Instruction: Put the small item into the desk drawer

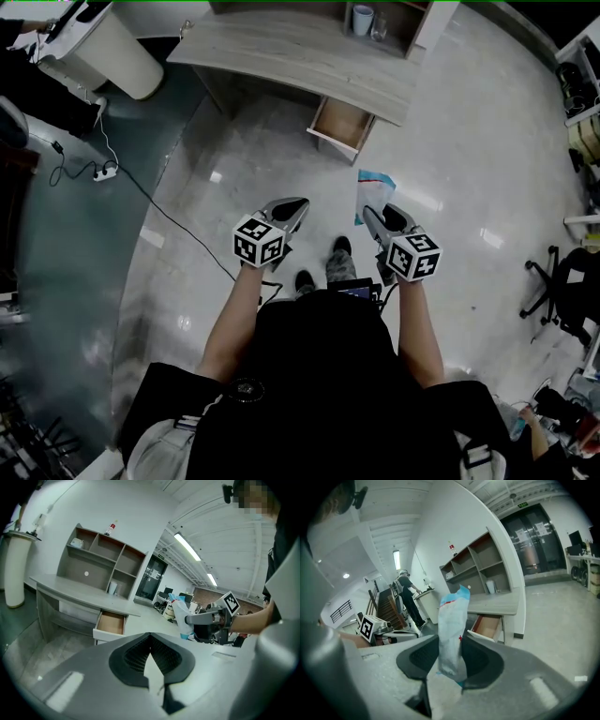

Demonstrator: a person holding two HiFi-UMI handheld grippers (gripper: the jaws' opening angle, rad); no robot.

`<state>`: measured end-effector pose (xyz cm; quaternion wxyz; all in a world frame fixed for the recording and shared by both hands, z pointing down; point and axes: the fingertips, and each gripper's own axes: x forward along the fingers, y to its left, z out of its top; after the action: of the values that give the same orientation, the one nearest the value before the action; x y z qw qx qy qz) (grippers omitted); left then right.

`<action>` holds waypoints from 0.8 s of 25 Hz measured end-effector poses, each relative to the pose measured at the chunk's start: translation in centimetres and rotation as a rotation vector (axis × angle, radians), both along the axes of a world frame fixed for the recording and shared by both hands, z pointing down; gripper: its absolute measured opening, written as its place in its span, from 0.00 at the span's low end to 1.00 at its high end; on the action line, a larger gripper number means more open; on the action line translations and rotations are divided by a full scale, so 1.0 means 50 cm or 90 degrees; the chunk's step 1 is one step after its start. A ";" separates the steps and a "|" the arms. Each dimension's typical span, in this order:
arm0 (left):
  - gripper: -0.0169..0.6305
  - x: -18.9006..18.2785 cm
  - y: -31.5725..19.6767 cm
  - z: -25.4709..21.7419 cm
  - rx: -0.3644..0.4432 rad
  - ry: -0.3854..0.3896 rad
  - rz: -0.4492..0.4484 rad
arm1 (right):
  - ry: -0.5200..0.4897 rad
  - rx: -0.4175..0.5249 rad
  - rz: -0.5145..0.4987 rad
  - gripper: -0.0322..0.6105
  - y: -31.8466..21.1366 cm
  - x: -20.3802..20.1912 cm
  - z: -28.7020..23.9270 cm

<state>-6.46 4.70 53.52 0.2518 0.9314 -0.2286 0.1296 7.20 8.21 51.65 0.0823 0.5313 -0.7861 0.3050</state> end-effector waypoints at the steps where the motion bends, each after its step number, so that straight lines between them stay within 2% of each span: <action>1: 0.03 0.008 -0.012 -0.002 0.001 -0.001 -0.003 | 0.000 0.000 -0.002 0.28 -0.013 0.009 -0.001; 14: 0.03 0.099 -0.161 -0.004 -0.008 -0.021 -0.055 | -0.018 -0.008 -0.057 0.28 -0.182 0.107 0.013; 20: 0.03 0.127 -0.199 -0.010 -0.005 -0.030 -0.084 | -0.023 -0.009 -0.094 0.28 -0.232 0.133 0.018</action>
<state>-0.12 -5.26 53.03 0.2584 0.9100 -0.2945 0.1356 13.87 -3.40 52.56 0.0937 0.4658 -0.8222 0.3135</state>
